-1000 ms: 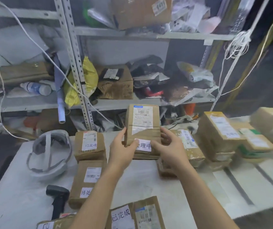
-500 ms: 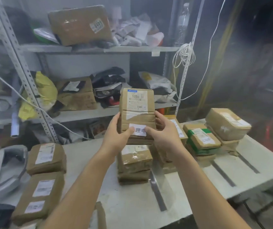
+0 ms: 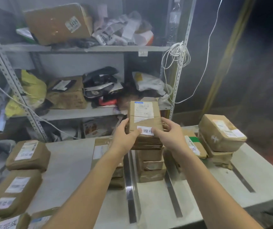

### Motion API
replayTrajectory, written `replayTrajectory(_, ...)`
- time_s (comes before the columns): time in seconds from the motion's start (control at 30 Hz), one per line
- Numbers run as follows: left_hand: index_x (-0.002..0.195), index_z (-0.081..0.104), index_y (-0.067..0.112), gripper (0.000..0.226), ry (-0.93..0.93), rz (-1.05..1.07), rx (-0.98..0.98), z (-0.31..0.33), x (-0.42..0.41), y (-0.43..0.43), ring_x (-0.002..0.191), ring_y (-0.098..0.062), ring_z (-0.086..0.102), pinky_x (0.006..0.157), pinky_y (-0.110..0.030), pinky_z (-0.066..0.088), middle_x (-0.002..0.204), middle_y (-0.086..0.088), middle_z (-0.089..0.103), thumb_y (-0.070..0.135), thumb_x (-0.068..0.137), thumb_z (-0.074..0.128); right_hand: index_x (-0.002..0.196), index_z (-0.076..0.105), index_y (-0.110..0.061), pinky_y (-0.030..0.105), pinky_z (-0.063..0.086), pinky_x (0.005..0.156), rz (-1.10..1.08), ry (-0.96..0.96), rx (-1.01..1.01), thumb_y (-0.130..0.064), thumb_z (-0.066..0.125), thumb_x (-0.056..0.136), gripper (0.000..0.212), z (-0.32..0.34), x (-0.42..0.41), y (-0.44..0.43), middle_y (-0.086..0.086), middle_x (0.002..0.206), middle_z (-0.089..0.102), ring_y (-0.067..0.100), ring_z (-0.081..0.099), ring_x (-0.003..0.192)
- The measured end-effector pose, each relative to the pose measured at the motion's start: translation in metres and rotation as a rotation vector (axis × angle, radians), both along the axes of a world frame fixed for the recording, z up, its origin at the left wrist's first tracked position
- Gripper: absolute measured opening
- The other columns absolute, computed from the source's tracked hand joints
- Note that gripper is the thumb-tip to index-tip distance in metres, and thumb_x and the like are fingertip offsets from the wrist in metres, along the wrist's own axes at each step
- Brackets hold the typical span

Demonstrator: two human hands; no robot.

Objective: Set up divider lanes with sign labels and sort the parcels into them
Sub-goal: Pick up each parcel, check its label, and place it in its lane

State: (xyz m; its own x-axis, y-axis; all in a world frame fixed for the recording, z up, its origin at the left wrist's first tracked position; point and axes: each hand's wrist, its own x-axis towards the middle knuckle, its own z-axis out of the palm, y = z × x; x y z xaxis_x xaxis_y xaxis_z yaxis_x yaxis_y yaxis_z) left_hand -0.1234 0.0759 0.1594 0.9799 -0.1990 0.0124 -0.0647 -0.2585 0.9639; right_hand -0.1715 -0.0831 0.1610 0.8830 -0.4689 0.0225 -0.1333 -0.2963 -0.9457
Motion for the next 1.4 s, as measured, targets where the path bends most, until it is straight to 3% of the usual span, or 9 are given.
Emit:
replayTrajectory(0.1, 0.147, 0.038, 0.029, 0.065, 0.009, -0.011, 0.052, -0.016, 0.015, -0.023, 0.11, -0.008, 0.054, 0.089, -0.028, 0.047, 0.136, 0.011, 0.053, 0.033, 0.089, 0.068, 0.144, 0.048, -0.024, 0.038, 0.053, 0.096, -0.076, 0.034, -0.016, -0.032, 0.073, 0.081, 0.068, -0.011, 0.02, -0.008, -0.004, 0.134, 0.062, 0.013, 0.06, 0.113)
replayTrajectory(0.23, 0.135, 0.045, 0.035, 0.051, 0.044, -0.03, 0.049, -0.033, 0.039, -0.045, 0.112, -0.011, 0.056, 0.097, -0.036, 0.049, 0.128, 0.012, 0.058, 0.031, 0.089, 0.065, 0.145, 0.048, -0.02, 0.027, 0.048, 0.086, -0.11, 0.051, 0.024, -0.02, 0.076, 0.082, 0.068, -0.015, 0.044, -0.025, -0.001, 0.135, 0.059, 0.011, 0.055, 0.108)
replayTrajectory(0.33, 0.115, 0.043, 0.046, 0.037, 0.047, -0.028, 0.065, -0.039, 0.054, -0.054, 0.107, -0.008, 0.058, 0.09, -0.032, 0.05, 0.117, 0.017, 0.059, 0.03, 0.089, 0.064, 0.141, 0.052, -0.026, 0.036, 0.055, 0.09, -0.135, 0.073, 0.005, -0.025, 0.08, 0.077, 0.07, -0.02, 0.06, -0.037, -0.007, 0.128, 0.062, 0.011, 0.061, 0.108)
replayTrajectory(0.57, 0.141, 0.044, 0.03, 0.053, 0.082, -0.062, 0.07, -0.055, 0.073, -0.072, 0.1, 0.004, 0.053, 0.078, -0.016, 0.041, 0.112, 0.021, 0.054, 0.026, 0.092, 0.065, 0.131, 0.059, -0.032, 0.045, 0.057, 0.086, -0.148, 0.12, -0.059, -0.037, 0.08, 0.073, 0.062, -0.045, 0.078, -0.063, -0.008, 0.116, 0.07, 0.013, 0.067, 0.101)
replayTrajectory(0.7, 0.148, 0.037, 0.031, 0.062, 0.118, -0.021, 0.072, -0.065, 0.068, -0.077, 0.097, 0.006, 0.049, 0.077, -0.014, 0.039, 0.12, 0.02, 0.052, 0.029, 0.093, 0.065, 0.127, 0.059, -0.034, 0.033, 0.056, 0.075, -0.113, 0.108, -0.08, -0.041, 0.078, 0.074, 0.056, -0.056, 0.075, -0.071, -0.01, 0.115, 0.069, 0.009, 0.066, 0.099)
replayTrajectory(0.8, 0.153, 0.028, 0.032, 0.066, 0.141, -0.009, 0.118, -0.064, 0.061, -0.082, 0.114, -0.003, 0.051, 0.09, -0.022, 0.041, 0.129, 0.018, 0.051, 0.038, 0.095, 0.059, 0.126, 0.059, -0.031, 0.025, 0.046, 0.065, -0.077, 0.111, -0.135, -0.045, 0.074, 0.078, 0.052, -0.056, 0.074, -0.077, -0.01, 0.121, 0.066, 0.01, 0.063, 0.101)
replayTrajectory(1.0, 0.156, 0.016, 0.027, 0.074, 0.084, 0.145, 0.282, -0.046, 0.038, -0.09, 0.142, -0.021, 0.034, 0.114, -0.043, 0.033, 0.158, 0.002, 0.032, 0.053, 0.096, 0.05, 0.132, 0.057, -0.024, 0.03, 0.04, 0.079, -0.081, 0.046, -0.317, -0.047, 0.064, 0.086, 0.051, -0.052, 0.062, -0.087, -0.004, 0.129, 0.062, 0.019, 0.056, 0.116)
replayTrajectory(1.2, 0.155, 0.024, 0.028, 0.067, -0.088, 0.191, 0.69, -0.02, 0.013, -0.051, 0.135, -0.025, 0.044, 0.109, -0.045, 0.04, 0.155, -0.004, 0.036, 0.056, 0.097, 0.045, 0.122, 0.063, -0.015, 0.03, 0.038, 0.086, 0.228, -0.255, -0.537, -0.029, 0.064, 0.088, 0.037, -0.037, 0.049, -0.052, 0.004, 0.121, 0.062, 0.024, 0.052, 0.115)
replayTrajectory(1.4, 0.155, 0.023, 0.026, 0.067, -0.078, 0.247, 1.087, -0.002, -0.023, 0.045, 0.134, -0.026, 0.046, 0.1, -0.046, 0.047, 0.152, -0.003, 0.043, 0.045, 0.097, 0.051, 0.133, 0.056, -0.024, 0.039, 0.047, 0.089, 0.624, -0.109, -0.66, -0.036, 0.059, 0.088, 0.047, -0.03, 0.034, 0.024, 0.0, 0.129, 0.059, 0.023, 0.049, 0.123)
